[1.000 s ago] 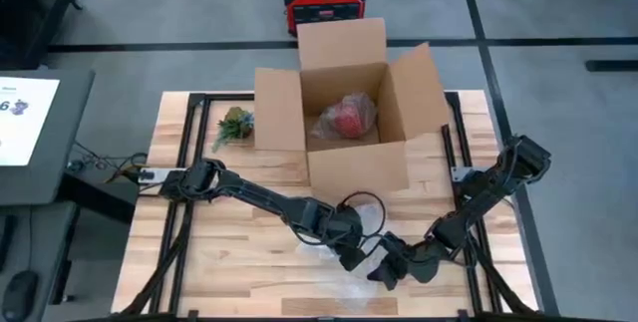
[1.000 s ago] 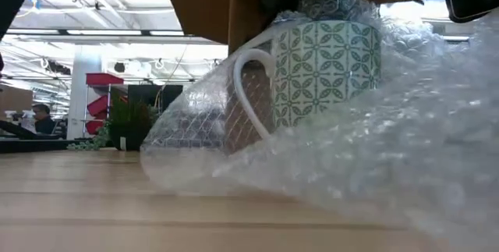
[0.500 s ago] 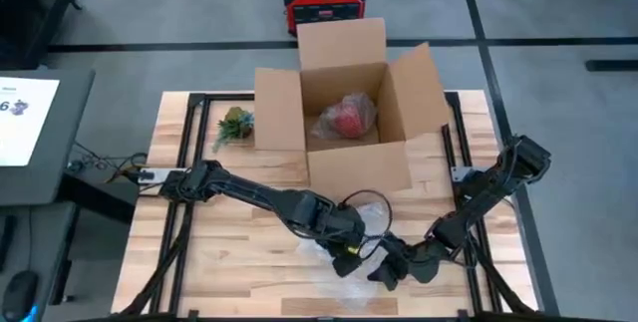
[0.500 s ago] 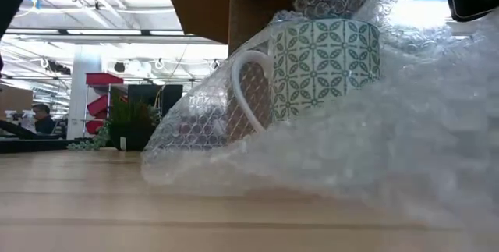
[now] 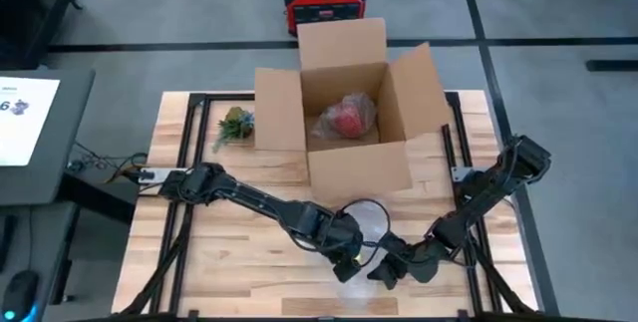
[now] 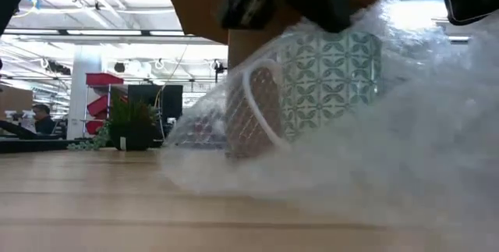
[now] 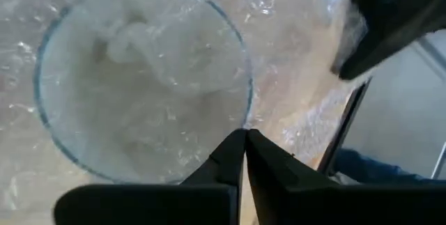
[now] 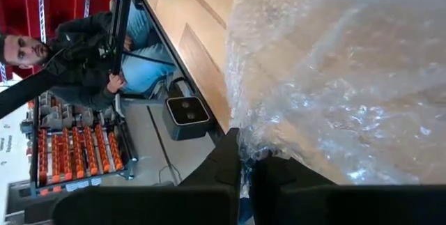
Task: Wrap mug
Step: Wrap the white mug with bubble wrap
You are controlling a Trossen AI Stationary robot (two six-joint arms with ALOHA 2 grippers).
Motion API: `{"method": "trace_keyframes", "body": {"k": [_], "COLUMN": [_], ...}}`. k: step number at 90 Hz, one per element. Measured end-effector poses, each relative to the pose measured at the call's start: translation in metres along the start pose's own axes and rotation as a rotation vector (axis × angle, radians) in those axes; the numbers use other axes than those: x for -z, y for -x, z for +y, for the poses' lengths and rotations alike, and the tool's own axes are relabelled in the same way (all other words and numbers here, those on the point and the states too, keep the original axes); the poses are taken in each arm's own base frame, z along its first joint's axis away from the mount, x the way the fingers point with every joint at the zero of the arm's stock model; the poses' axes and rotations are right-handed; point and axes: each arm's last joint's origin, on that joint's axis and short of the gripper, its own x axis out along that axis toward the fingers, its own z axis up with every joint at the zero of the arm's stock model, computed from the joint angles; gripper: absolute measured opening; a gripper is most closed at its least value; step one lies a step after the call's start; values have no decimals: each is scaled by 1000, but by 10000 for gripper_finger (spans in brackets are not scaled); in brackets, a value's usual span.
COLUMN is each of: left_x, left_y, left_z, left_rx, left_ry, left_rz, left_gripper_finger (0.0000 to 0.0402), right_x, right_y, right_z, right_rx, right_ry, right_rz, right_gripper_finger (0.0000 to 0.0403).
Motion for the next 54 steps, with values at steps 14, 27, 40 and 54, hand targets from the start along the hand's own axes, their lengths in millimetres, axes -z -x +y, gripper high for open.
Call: {"method": "trace_keyframes", "body": {"k": [14,27,40,54], "left_x": [-3,-6,-8,-18], "left_y": [8,16,14,1], "left_z": [-5,-10,-2,13], "left_rx": [24,34,-72,-110], "left_ry": [21,13,6,17], "left_rz": [-14,-42,-108,-120], "left_gripper_finger": [0,0,0,0], "right_x": [0,1,1,1], "right_y": [0,0,0,0], "right_z": [1,1,1,1], "right_rx": [-7,-12,-10,-8], "right_ry": [-6,-6,-6,-5], "right_rz": [2,10,10,10], "right_gripper_finger": [0,0,0,0]}}
